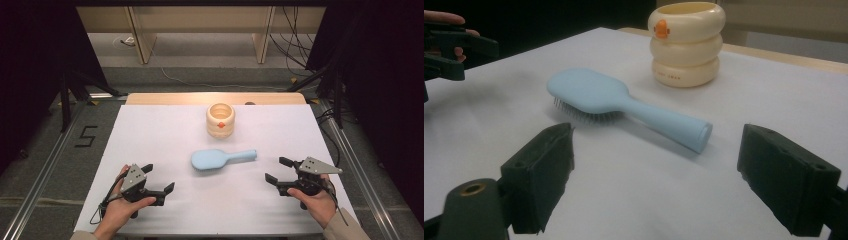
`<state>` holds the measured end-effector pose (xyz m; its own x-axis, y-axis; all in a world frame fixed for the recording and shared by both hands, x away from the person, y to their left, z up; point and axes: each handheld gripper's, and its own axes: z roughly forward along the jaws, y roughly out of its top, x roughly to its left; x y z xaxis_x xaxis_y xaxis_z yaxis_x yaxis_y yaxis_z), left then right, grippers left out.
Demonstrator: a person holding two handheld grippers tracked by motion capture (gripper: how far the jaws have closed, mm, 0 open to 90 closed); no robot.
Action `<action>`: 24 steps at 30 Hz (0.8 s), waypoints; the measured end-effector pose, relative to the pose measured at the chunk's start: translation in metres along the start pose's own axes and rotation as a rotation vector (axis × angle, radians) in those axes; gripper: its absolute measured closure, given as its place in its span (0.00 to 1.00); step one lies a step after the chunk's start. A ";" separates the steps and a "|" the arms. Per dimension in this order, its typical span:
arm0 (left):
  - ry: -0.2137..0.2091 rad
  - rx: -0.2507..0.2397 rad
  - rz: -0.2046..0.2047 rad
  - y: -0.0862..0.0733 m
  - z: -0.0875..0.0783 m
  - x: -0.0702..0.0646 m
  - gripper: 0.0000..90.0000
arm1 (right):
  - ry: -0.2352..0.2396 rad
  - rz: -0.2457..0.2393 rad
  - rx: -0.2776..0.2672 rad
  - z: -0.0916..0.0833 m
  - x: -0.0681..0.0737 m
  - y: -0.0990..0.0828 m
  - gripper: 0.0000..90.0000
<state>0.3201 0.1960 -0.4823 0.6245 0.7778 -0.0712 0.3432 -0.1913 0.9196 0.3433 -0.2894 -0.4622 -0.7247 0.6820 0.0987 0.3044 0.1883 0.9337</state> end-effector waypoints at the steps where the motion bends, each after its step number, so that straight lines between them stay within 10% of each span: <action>1: 0.000 0.000 0.000 0.000 0.000 0.000 0.00 | 0.001 0.000 -0.001 0.000 0.000 0.000 0.18; 24: 0.035 -0.005 0.033 0.002 -0.001 0.002 0.00 | -0.008 -0.001 0.000 -0.001 0.000 0.000 0.18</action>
<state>0.3210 0.1980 -0.4805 0.6109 0.7913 -0.0272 0.3188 -0.2144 0.9232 0.3429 -0.2895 -0.4617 -0.7200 0.6874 0.0954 0.3038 0.1887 0.9339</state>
